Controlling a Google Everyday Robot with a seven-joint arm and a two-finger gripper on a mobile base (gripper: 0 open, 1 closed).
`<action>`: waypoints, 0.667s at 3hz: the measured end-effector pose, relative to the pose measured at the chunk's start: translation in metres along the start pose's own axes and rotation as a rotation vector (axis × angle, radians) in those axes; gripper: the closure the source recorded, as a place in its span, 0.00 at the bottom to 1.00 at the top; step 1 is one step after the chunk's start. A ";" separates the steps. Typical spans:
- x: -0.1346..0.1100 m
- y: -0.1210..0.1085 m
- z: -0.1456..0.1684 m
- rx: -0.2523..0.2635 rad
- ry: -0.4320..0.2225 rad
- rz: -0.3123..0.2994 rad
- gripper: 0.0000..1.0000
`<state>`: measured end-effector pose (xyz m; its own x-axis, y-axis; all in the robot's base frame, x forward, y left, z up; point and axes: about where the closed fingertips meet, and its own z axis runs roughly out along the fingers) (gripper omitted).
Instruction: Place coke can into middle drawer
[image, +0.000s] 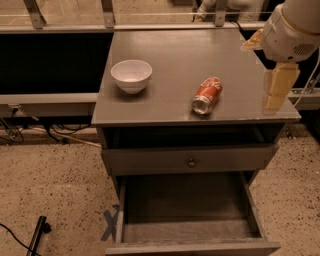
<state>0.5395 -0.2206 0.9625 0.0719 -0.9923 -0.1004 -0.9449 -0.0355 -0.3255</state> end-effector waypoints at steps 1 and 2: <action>0.001 -0.007 0.003 0.010 -0.008 -0.088 0.00; 0.000 -0.006 0.002 0.010 -0.007 -0.083 0.00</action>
Offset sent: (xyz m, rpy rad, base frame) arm 0.0093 0.0006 -0.0003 -0.0226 -0.0122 0.1010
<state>0.5459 -0.2201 0.9622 0.1519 -0.9852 -0.0789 -0.9324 -0.1164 -0.3422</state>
